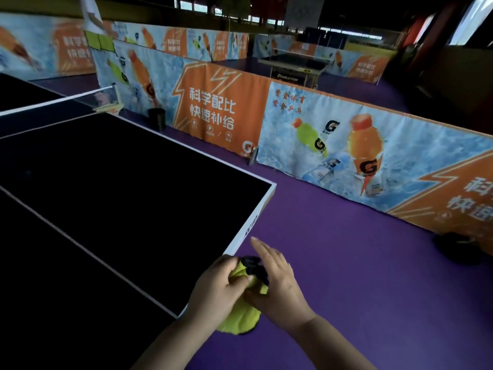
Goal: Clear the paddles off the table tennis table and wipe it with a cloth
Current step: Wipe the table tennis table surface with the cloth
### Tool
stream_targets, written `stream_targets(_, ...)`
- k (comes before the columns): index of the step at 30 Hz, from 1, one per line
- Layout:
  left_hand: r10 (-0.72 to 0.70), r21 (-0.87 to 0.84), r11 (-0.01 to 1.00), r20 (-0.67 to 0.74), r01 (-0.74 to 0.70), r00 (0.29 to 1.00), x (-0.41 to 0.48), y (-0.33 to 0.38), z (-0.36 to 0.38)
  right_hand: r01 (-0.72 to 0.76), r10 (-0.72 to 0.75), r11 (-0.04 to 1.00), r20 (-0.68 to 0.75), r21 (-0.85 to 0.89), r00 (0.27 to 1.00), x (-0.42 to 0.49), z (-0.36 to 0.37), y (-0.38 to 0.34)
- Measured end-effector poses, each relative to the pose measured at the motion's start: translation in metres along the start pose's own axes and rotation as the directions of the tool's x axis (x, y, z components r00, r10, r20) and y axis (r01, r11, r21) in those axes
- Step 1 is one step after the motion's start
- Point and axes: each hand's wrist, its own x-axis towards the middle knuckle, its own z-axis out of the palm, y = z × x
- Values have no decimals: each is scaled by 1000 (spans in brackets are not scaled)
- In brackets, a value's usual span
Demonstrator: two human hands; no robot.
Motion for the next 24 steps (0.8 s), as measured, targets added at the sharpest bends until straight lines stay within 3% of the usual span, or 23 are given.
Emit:
stream_targets(6,49,54,997,94,-54,994,127,11,25,-25,23,999,-39,-46,999,100,-34,78)
stream_targets(12,-3,70,998,-1,3,1000,234,17,65,-106,107,990,2,-92,994,181,-62,174)
stream_targets(16,-38,42,998,-80,41,996,302,22,103,-148,146,989,128,12,981,242,-89,240)
stream_targets(19,-87,3,996,-180,89,980,354,34,137,-152,133,985,193,88,972,293,-120,287)
stream_targets(24,-171,-66,985,-331,158,928,430,64,185,-71,57,996,226,56,972,378,-179,347)
